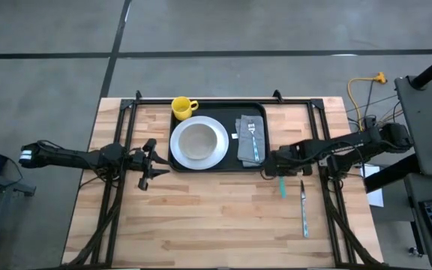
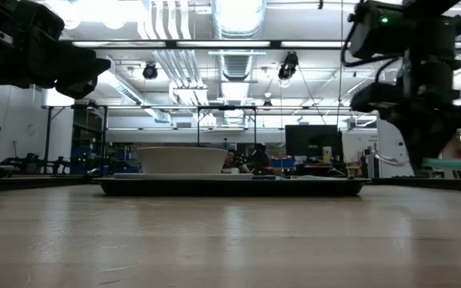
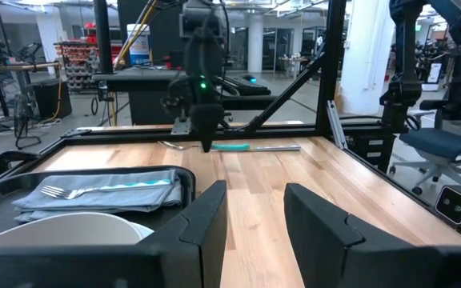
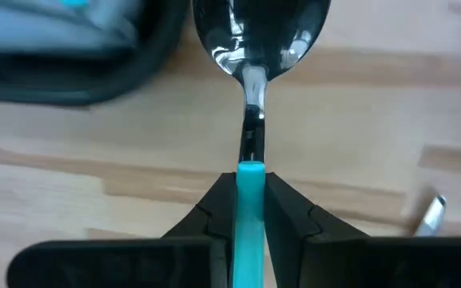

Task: Set up tray
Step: Put the blue spoon on the gray napkin

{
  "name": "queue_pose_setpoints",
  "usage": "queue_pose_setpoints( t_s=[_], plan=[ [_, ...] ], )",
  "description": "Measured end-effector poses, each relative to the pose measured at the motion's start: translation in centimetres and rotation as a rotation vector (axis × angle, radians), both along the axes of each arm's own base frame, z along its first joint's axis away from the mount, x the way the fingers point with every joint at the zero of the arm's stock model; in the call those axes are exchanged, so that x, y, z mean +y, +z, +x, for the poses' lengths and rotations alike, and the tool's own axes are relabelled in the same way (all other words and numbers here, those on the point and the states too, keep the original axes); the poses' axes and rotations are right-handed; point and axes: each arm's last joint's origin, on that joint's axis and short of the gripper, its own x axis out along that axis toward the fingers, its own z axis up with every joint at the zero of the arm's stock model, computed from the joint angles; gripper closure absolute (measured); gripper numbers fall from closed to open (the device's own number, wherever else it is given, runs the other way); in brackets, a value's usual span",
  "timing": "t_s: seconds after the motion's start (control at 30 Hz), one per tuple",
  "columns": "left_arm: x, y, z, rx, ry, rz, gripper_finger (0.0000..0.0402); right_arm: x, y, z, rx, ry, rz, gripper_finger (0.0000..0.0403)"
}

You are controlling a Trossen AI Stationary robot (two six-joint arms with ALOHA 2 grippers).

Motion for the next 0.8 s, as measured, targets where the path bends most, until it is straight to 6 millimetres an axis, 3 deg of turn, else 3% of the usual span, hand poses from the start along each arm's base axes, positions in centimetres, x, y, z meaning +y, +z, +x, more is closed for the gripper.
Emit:
queue_pose_setpoints(
  t_s=[0.5, 0.8],
  plan=[
    [0.0, 0.0, 0.0, 0.0, 0.0, 0.0, 0.0294, -6.1, 2.1, 1.6, -0.076, -0.044, -0.063, 0.0372],
    [0.0, 0.0, 0.0, 0.0, 0.0, 0.0, 0.0294, -9.6, 2.4, 5.4, -0.056, -0.009, -0.081, 0.0372]
  ],
)
